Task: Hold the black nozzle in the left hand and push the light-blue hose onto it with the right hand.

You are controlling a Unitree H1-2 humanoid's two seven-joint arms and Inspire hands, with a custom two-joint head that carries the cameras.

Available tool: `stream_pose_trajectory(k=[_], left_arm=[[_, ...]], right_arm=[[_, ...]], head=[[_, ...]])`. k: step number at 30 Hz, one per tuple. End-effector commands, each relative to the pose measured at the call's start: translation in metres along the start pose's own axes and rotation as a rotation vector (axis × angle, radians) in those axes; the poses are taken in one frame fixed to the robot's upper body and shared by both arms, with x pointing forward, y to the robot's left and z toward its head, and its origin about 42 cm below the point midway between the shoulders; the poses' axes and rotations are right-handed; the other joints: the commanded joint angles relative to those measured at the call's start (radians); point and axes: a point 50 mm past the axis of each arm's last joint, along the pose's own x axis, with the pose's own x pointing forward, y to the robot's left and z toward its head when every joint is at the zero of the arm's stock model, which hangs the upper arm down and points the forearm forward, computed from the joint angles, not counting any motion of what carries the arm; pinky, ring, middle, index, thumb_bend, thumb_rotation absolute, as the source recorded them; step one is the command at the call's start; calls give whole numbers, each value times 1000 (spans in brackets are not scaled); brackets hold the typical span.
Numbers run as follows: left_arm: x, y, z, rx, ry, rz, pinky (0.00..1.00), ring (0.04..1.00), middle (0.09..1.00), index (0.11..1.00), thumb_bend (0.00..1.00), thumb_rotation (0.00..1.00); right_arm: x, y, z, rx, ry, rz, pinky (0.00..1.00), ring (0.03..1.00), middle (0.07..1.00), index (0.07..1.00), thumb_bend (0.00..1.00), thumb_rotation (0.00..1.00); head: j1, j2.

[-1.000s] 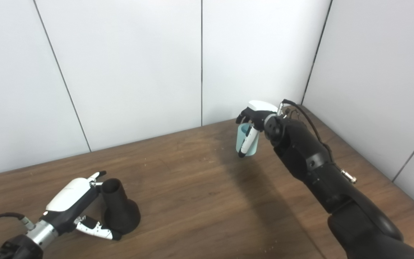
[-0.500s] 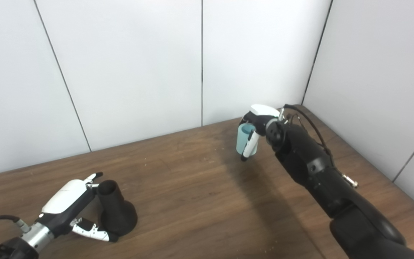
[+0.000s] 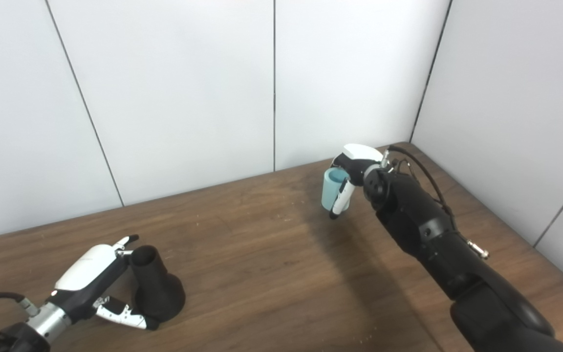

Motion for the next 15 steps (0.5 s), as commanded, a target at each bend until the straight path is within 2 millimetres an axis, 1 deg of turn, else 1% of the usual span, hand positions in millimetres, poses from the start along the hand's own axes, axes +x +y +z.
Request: stream_pose_trajectory(k=[1,2,3,4,5,7,11,15], left_arm=[[-38,-38,-32,61,158,-242,1000,606,475,485,527,0],[-38,-37,-32,61,158,-242,1000,604,475,485,527,0],[-38,-38,-32,61,158,-242,1000,603,475,485,527,0],[-38,-38,-32,61,158,-243,1000,602,475,485,527,0],[-38,-38,-31,61,159,-243,1000,599,475,485,527,0],[-38,-38,-31,60,159,-244,1000,601,473,486,527,0],[-38,-38,-31,56,160,-244,1000,609,469,489,527,0],[-37,-38,-30,55,159,-244,1000,609,467,490,527,0]], right_arm=[[0,-32,2,15,-24,-107,526,597,617,650,715,0],[0,-32,2,18,-26,-110,513,581,556,637,638,0],[1,-32,2,22,-27,-114,501,565,516,607,584,0],[1,-32,2,27,-30,-121,490,549,498,563,555,0],[1,-32,2,31,-32,-126,467,476,490,536,529,0],[2,-33,2,42,-39,-143,448,452,486,522,521,0],[3,-33,1,56,-62,-185,394,436,496,486,519,0],[3,-33,0,54,-80,-214,383,433,496,482,519,0]], head=[[0,1],[0,1],[0,2],[0,3],[0,3],[-1,4],[1,6],[4,8]])
